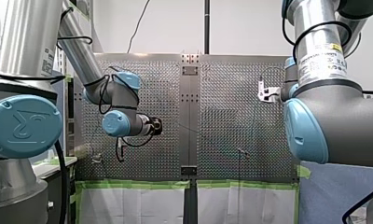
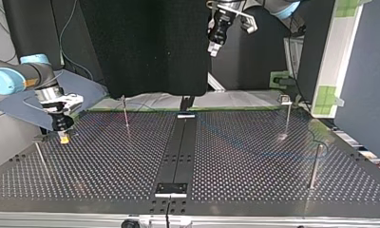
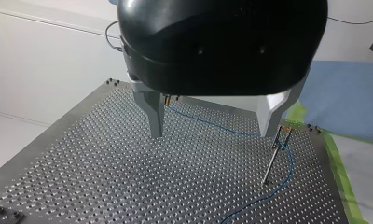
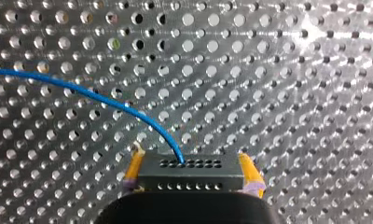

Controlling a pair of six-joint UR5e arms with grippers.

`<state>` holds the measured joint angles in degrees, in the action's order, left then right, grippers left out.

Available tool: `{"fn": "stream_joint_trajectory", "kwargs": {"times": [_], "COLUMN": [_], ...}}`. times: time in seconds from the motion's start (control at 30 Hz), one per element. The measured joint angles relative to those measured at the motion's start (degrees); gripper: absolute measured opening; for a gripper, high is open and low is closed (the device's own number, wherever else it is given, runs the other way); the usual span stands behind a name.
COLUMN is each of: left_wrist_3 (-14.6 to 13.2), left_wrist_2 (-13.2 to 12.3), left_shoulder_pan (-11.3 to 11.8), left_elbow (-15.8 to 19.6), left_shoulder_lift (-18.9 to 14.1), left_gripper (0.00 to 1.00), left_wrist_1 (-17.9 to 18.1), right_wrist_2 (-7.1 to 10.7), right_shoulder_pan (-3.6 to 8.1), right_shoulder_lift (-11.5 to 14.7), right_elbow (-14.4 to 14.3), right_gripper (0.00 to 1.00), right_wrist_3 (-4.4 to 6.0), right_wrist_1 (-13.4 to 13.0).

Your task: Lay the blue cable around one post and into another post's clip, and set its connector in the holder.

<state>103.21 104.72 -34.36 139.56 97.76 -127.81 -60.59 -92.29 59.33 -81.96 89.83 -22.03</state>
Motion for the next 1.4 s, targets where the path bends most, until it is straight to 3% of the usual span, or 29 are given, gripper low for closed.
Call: {"fn": "stream_joint_trajectory", "kwargs": {"times": [0.27, 0.63, 0.83, 1.2, 1.4], "left_wrist_3": [-0.10, -0.12, -0.12, -0.17, -0.20], "left_wrist_2": [0.00, 0.00, 0.00, 0.00, -0.01], "left_shoulder_pan": [0.05, 0.06, 0.06, 0.06, 0.06], "left_elbow": [0.00, 0.06, 0.08, 0.11, 0.16], "left_shoulder_lift": [0.00, 0.00, 0.00, 0.00, 0.00], "left_gripper": [1.00, 1.00, 1.00, 1.00, 1.00], "left_wrist_1": [-0.05, -0.19, -0.25, -0.49, -0.52], "right_wrist_2": [-3.67, -9.35, -12.46, -14.25, -14.19], "right_shoulder_pan": [0.51, -0.09, -0.31, 0.57, 1.59], "right_shoulder_lift": [0.15, 0.73, 1.76, 2.88, 2.90], "right_elbow": [0.04, 0.00, -0.01, -0.41, -0.83], "right_gripper": [0.00, 0.00, 0.00, 0.00, 0.00], "right_wrist_3": [0.15, -1.82, -2.04, -1.64, -0.92], "right_wrist_1": [1.37, 5.38, 6.12, 7.48, 6.64]}}
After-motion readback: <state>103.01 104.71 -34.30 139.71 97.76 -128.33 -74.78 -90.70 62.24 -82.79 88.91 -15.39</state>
